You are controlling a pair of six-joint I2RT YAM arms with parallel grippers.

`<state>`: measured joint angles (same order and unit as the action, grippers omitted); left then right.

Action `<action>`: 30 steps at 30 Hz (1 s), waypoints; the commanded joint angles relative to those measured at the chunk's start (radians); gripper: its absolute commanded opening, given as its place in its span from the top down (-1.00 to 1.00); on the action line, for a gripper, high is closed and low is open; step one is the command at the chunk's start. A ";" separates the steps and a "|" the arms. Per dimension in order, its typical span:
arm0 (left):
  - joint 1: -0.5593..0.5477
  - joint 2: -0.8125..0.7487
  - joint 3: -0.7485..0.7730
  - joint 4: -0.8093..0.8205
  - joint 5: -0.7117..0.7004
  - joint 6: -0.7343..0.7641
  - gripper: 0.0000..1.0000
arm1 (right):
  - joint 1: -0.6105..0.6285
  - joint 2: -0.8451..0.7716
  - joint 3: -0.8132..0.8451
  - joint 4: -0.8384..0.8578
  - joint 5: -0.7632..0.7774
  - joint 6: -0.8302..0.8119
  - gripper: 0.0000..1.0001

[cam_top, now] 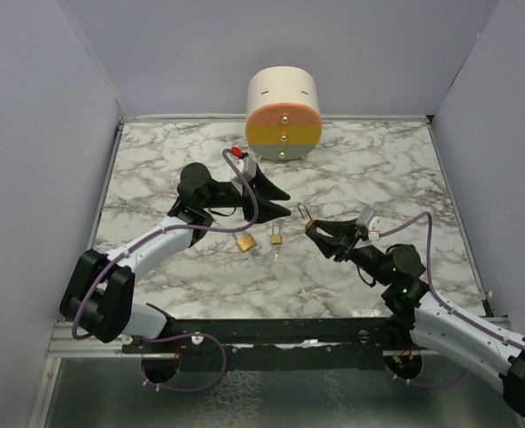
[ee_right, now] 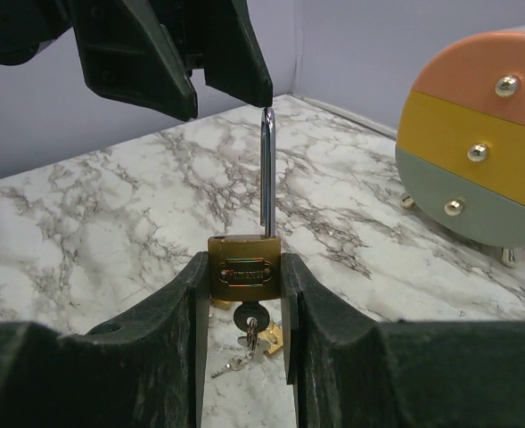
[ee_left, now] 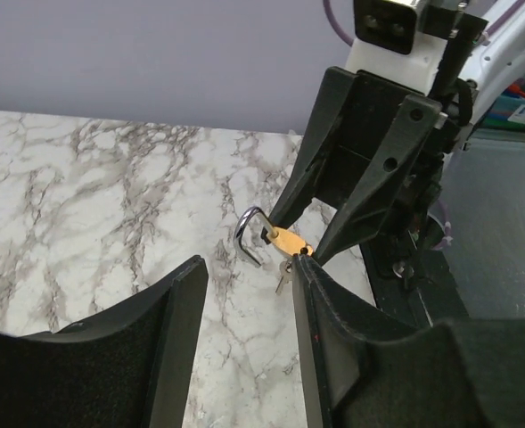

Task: Lock with the key
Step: Lock the lock.

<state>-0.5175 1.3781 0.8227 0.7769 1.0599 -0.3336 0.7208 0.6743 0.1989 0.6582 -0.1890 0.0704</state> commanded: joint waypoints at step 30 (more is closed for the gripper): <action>-0.029 0.044 0.027 0.090 0.058 -0.029 -0.01 | 0.002 0.001 0.043 0.005 -0.088 0.003 0.98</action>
<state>-0.5392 1.4357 0.8249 0.8391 1.1072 -0.3542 0.7208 0.6739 0.2066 0.6434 -0.2600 0.0738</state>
